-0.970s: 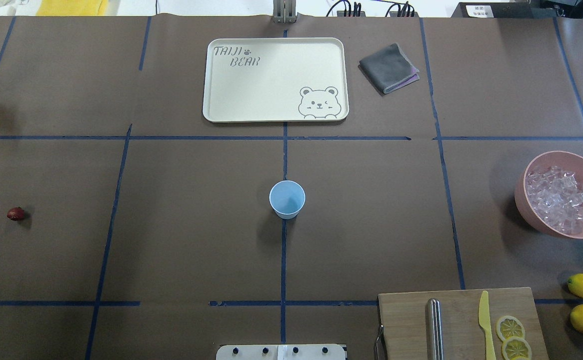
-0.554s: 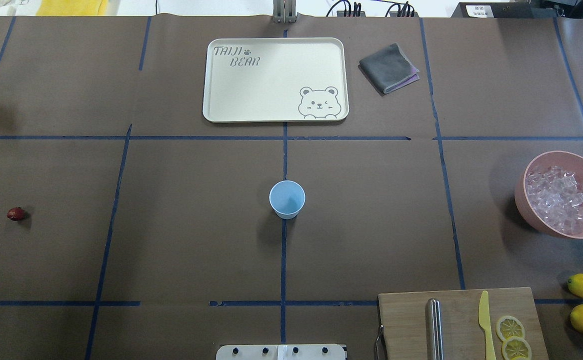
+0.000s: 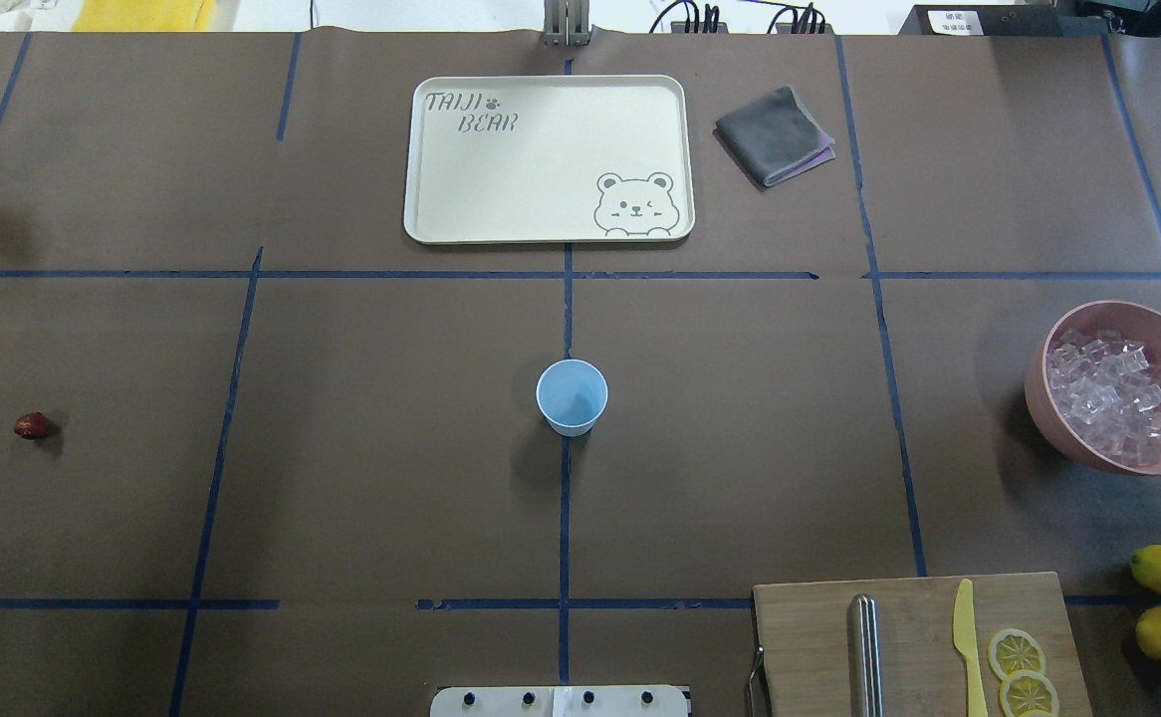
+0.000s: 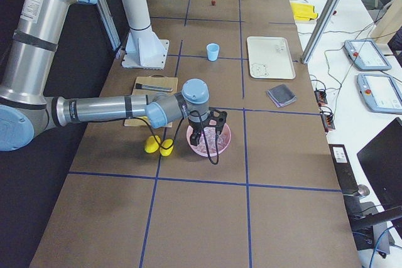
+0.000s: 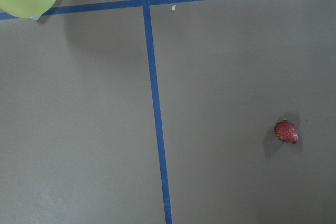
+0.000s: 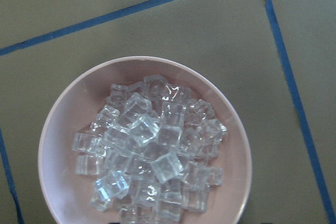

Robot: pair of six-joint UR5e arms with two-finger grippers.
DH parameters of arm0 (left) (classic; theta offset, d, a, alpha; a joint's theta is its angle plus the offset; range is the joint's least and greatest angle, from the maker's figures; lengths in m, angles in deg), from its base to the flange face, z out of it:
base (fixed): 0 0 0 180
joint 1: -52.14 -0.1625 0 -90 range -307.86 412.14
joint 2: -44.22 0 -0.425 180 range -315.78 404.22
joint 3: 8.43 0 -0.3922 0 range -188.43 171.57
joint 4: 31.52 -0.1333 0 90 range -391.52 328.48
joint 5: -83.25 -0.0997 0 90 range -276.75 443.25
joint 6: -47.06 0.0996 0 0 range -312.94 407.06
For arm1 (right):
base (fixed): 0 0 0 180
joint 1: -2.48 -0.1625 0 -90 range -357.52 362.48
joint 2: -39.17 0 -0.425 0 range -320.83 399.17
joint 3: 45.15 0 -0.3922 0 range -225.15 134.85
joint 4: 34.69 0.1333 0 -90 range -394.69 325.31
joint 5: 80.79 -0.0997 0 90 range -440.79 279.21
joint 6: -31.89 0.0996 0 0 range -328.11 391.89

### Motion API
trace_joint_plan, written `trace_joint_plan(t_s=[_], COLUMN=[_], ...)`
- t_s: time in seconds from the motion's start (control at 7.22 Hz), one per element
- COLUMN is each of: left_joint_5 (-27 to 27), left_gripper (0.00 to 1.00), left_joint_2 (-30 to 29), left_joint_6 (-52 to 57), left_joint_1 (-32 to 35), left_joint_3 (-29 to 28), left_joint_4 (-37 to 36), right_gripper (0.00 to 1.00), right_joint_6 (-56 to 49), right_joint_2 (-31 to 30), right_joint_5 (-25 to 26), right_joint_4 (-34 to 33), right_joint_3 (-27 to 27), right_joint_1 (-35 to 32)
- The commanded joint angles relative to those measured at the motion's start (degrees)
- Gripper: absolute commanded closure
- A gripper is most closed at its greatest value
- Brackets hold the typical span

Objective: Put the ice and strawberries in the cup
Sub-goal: 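Lower the right gripper into the bowl and grasp an ice cube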

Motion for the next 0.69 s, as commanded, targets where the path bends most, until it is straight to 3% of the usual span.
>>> trace_joint_plan(t_s=[0.0, 0.28, 0.55], left_joint_5=[0.05, 0.05, 0.05], left_gripper=[0.00, 0.00, 0.00], left_joint_2=[0.00, 0.09, 0.09], left_joint_6=[-0.03, -0.03, -0.03], left_joint_1=[0.00, 0.00, 0.00], left_joint_3=[-0.03, -0.12, -0.03], left_joint_4=[-0.09, -0.09, -0.17], right_gripper=[0.13, 0.12, 0.13], right_joint_6=[18.93, 31.46, 36.26], right_joint_2=[0.67, 5.73, 6.65], right_joint_5=[6.98, 7.07, 7.07], right_joint_4=[0.91, 1.09, 1.52], right_joint_3=[2.92, -0.57, -1.12], right_joint_1=[8.69, 10.89, 11.43])
